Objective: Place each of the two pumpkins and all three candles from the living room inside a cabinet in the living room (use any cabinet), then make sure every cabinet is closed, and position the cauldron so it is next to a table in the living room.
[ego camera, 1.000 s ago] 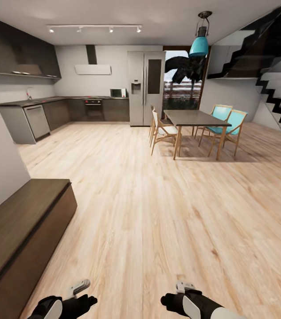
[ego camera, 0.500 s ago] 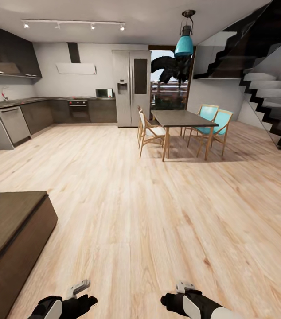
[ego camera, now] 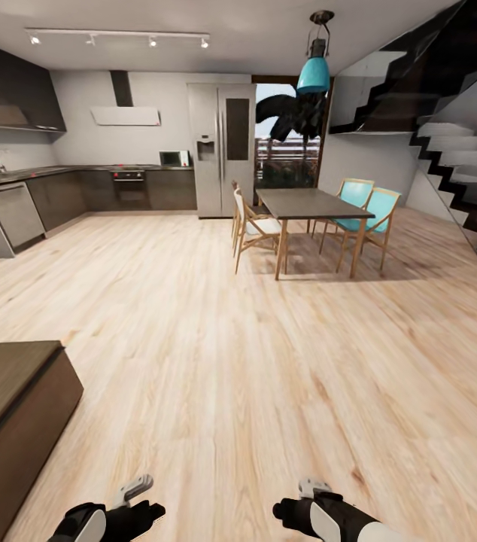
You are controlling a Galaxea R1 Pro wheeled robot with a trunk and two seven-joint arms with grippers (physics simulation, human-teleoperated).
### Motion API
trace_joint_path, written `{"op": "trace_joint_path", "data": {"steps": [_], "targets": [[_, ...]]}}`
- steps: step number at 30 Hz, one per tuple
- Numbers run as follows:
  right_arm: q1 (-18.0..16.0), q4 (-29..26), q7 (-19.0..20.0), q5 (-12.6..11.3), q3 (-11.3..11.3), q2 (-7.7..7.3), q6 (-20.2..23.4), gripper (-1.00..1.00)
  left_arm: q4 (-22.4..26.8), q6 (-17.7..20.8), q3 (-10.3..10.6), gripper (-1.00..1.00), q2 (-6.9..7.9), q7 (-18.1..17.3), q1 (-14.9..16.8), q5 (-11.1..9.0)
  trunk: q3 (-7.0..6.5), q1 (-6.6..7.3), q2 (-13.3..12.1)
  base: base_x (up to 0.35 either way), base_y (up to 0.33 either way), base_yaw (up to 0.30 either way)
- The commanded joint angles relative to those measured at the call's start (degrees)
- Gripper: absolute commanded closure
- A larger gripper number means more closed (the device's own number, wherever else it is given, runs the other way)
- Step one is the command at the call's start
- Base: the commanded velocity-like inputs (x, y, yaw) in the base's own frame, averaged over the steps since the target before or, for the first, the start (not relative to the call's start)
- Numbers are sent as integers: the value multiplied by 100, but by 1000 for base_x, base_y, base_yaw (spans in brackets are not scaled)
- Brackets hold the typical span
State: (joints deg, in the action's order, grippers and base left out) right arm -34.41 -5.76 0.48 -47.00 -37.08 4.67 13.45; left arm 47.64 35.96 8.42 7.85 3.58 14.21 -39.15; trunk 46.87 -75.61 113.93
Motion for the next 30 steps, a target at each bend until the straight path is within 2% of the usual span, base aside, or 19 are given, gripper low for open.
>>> {"op": "trace_joint_path", "data": {"steps": [1,24,30], "targets": [[-4,-3,5,-19,-27,-1,18,-100,8,15,19,-100,6,38,2,-49,5,-3,2,316,-147,0],[-4,-5,-4,-14,-29,5,18,-100,8,7,19,-100,1,38,2,-49,5,-3,2,307,-174,2],[-4,-2,-15,-11,-36,18,18,-100,8,9,19,-100,-7,38,-1,-49,11,-3,2,293,-199,154]]}}
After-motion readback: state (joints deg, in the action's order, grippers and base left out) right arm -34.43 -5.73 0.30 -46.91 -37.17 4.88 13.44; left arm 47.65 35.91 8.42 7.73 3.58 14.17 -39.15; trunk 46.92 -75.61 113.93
